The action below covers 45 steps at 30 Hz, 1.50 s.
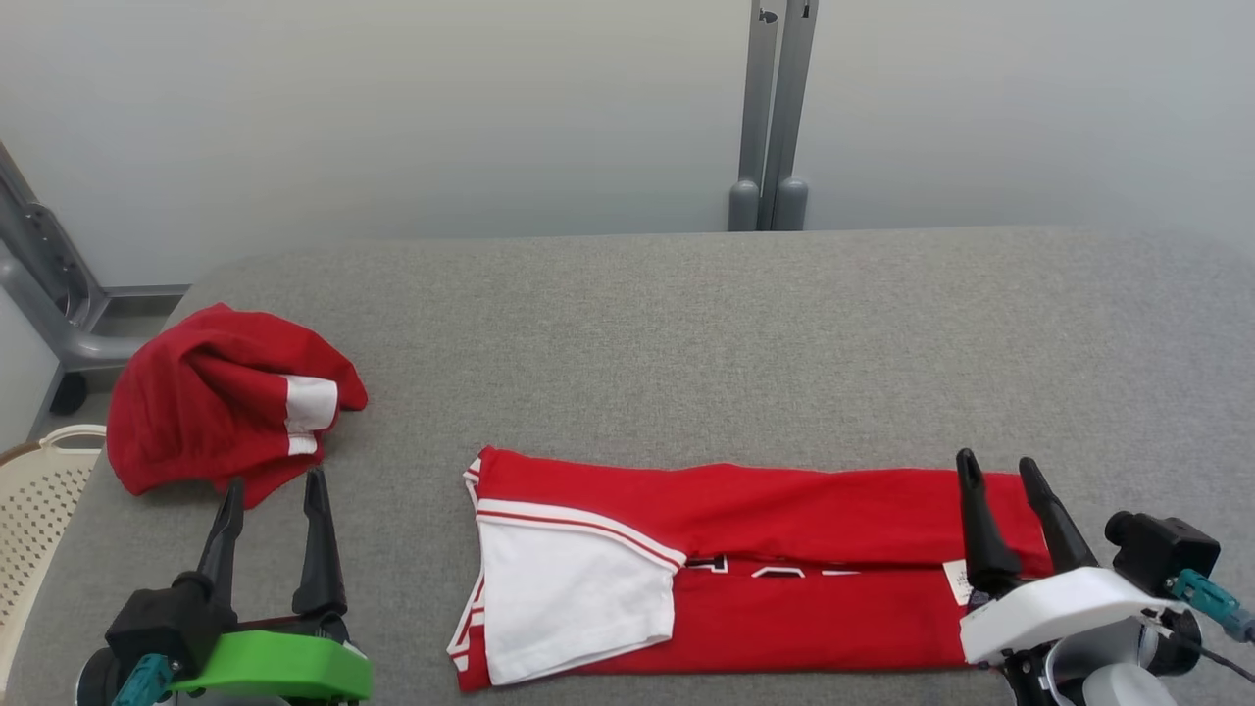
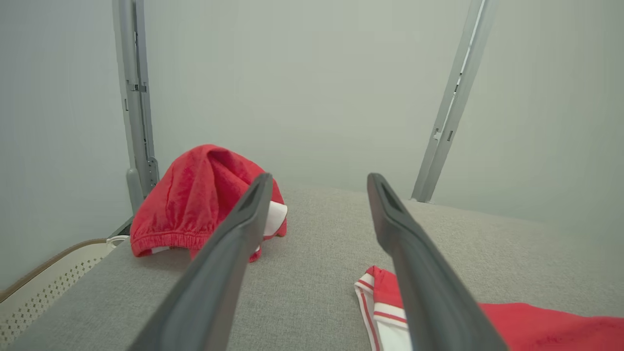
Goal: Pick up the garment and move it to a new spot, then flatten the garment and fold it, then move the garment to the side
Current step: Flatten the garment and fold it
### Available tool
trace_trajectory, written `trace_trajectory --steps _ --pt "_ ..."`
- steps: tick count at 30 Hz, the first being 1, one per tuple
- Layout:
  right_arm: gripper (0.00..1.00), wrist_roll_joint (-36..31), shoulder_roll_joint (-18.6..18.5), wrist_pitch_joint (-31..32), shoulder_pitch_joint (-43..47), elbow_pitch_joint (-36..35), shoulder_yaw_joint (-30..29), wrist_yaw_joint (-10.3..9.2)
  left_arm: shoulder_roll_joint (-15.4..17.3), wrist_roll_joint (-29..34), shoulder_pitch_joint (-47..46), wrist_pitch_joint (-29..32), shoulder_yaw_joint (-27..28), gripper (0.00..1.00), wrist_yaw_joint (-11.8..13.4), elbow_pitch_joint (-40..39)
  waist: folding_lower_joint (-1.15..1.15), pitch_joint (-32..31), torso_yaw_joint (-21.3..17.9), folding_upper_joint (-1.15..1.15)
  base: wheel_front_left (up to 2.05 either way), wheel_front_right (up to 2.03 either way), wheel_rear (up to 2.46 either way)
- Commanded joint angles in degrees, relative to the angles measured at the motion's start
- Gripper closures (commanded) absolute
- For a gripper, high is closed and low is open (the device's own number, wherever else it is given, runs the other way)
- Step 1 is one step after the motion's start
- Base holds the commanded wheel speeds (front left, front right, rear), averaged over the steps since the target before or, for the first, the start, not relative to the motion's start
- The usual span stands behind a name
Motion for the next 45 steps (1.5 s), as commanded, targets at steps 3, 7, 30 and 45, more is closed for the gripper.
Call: trace_trajectory --steps 3,7,30,45 --pt "0.00 -2.5 0.5 -1.9 1.9 -0.4 0.3 0.00 -0.9 3.3 1.6 0.0 0.5 0.00 -2.2 -0.5 0.00 -0.5 0.0 0.00 0.00 0.00 0.00" --pt "0.00 -3.8 0.6 -2.7 3.0 0.3 1.3 0.00 -2.3 5.8 3.5 0.0 0.4 0.00 -4.1 -1.1 0.00 -0.7 -0.1 0.00 0.00 0.00 0.00" --pt "0.00 -8.9 0.9 -1.8 3.3 3.5 -0.3 0.00 -4.7 11.7 5.7 0.0 1.7 0.00 -6.3 3.9 0.00 0.7 -1.5 0.00 0.00 0.00 0.00" --pt "0.00 -15.9 0.9 -0.8 3.2 0.6 -2.4 0.00 -4.8 12.2 5.4 0.0 3.1 0.00 -6.2 4.5 0.00 1.2 -1.6 0.00 0.00 0.00 0.00"
